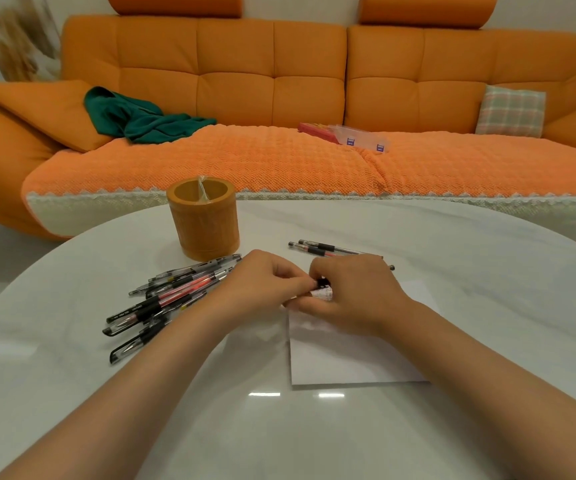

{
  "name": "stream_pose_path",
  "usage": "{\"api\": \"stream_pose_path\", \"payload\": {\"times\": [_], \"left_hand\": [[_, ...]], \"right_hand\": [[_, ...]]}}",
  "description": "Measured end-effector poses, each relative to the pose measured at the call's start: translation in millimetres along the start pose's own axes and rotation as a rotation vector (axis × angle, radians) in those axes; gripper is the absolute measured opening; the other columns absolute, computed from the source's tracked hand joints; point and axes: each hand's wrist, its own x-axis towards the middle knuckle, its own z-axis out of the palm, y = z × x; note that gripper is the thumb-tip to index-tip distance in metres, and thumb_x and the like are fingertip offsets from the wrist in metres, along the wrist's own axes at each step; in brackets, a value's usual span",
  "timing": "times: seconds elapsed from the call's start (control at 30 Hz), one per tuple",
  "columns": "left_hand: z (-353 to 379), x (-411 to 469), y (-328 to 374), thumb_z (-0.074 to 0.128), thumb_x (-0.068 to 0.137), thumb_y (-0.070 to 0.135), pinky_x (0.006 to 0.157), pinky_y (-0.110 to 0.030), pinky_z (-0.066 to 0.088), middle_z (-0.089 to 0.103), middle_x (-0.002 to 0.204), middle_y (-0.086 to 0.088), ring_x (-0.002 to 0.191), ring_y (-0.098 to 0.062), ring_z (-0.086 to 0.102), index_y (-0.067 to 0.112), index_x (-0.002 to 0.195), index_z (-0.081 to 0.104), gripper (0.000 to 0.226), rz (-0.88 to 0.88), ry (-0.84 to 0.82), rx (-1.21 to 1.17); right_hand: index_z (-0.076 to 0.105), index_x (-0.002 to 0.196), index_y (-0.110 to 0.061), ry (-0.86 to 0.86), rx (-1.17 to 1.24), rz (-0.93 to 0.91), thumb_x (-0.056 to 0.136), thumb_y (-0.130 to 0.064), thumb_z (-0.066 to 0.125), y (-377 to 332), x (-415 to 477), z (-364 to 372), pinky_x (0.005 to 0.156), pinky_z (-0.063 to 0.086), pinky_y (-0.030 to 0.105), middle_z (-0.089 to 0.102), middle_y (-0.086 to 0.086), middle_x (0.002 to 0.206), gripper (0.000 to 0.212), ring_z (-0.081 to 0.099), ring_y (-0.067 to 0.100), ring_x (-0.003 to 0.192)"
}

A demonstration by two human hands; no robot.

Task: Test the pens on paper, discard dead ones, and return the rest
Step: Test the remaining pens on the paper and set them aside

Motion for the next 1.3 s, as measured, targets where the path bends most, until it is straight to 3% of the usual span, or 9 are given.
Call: {"api": "stream_pose_path", "payload": {"times": [0.1, 0.17, 0.23, 0.43, 0.73, 0.83, 0.97, 1.13, 1.3], "left_hand": [[-8.2, 5.5, -6.6, 0.063, 0.095, 0.031, 0.074, -0.039, 0.056, 0.074, 0.082, 0.008, 0.08, -0.015, 0.066, 0.025, 0.087, 0.078, 0.017, 0.047, 0.142, 0.137], [-14.3, 6.6, -9.6, 0.06, 0.098, 0.032, 0.064, -0.029, 0.047, 0.072, 0.083, 0.013, 0.074, -0.006, 0.059, 0.028, 0.09, 0.073, 0.016, 0.071, 0.216, 0.19], [-18.7, 7.6, -12.6, 0.059, 0.098, 0.033, 0.06, -0.022, 0.038, 0.068, 0.086, 0.017, 0.073, -0.002, 0.054, 0.03, 0.097, 0.072, 0.013, 0.076, 0.259, 0.242], [-29.4, 7.0, -27.4, 0.063, 0.095, 0.035, 0.075, -0.028, 0.05, 0.06, 0.104, 0.015, 0.09, -0.007, 0.053, 0.031, 0.126, 0.061, 0.031, 0.132, 0.291, 0.559], [-59.5, -21.8, -34.2, 0.064, 0.093, 0.035, 0.062, -0.025, 0.047, 0.06, 0.086, 0.015, 0.08, -0.006, 0.056, 0.035, 0.094, 0.062, 0.002, 0.062, 0.201, 0.763], [-65.4, -32.7, -36.4, 0.067, 0.089, 0.041, 0.062, -0.025, 0.046, 0.061, 0.081, 0.015, 0.077, -0.004, 0.056, 0.035, 0.086, 0.061, 0.009, 0.022, 0.159, 0.787], [-69.1, -45.9, -34.2, 0.069, 0.081, 0.057, 0.061, -0.024, 0.042, 0.062, 0.081, 0.016, 0.077, -0.002, 0.056, 0.034, 0.082, 0.061, 0.024, -0.028, 0.11, 0.864], [-68.1, -55.4, -29.8, 0.069, 0.077, 0.059, 0.058, -0.024, 0.04, 0.063, 0.08, 0.014, 0.075, -0.006, 0.056, 0.034, 0.083, 0.062, 0.026, -0.073, 0.057, 0.973], [-66.0, -59.2, -34.7, 0.065, 0.078, 0.05, 0.062, -0.025, 0.045, 0.064, 0.079, 0.014, 0.077, -0.006, 0.058, 0.036, 0.081, 0.066, 0.014, -0.056, 0.084, 0.992]], "right_hand": [[0.048, 0.112, -0.03, -0.076, 0.206, 0.022, 0.091, -0.04, 0.063, 6.3, 1.7, -1.8, 0.073, 0.046, 0.03, 0.054, -0.016, 0.103, 0.028, 0.051, 0.008, 0.09], [0.048, 0.114, -0.027, -0.058, 0.298, 0.054, 0.093, -0.017, 0.062, 12.2, 5.1, 0.8, 0.077, 0.043, 0.025, 0.046, -0.014, 0.106, 0.027, 0.045, 0.005, 0.09], [0.055, 0.108, -0.023, -0.027, 0.336, 0.092, 0.092, -0.009, 0.063, 17.5, 10.1, 2.4, 0.075, 0.04, 0.021, 0.047, -0.011, 0.1, 0.023, 0.046, 0.007, 0.085], [0.071, 0.108, -0.026, 0.031, 0.201, 0.219, 0.092, -0.023, 0.068, 31.4, 18.5, 10.6, 0.073, 0.038, 0.025, 0.061, -0.012, 0.096, 0.017, 0.051, 0.009, 0.09], [0.073, 0.114, -0.02, -0.037, 0.071, 0.266, 0.099, -0.025, 0.058, 40.9, 26.7, 17.1, 0.076, 0.045, 0.034, 0.062, 0.0, 0.107, 0.022, 0.056, 0.023, 0.096], [0.069, 0.122, -0.023, -0.058, -0.018, 0.216, 0.097, -0.024, 0.059, 30.2, 31.0, 12.6, 0.077, 0.042, 0.035, 0.063, 0.001, 0.113, 0.027, 0.054, 0.024, 0.1], [0.068, 0.121, -0.026, -0.071, 0.111, 0.057, 0.097, -0.019, 0.061, -10.5, 37.1, 4.7, 0.086, 0.046, 0.035, 0.062, -0.003, 0.117, 0.027, 0.055, 0.02, 0.11], [0.067, 0.125, -0.028, -0.161, 0.189, -0.183, 0.097, -0.015, 0.061, -59.5, 36.6, 7.7, 0.095, 0.046, 0.035, 0.065, -0.005, 0.126, 0.032, 0.055, 0.017, 0.115], [0.071, 0.119, -0.025, -0.157, 0.123, -0.347, 0.091, -0.013, 0.066, -74.2, 34.9, 24.3, 0.081, 0.047, 0.042, 0.072, 0.0, 0.106, 0.03, 0.061, 0.027, 0.099]]}}
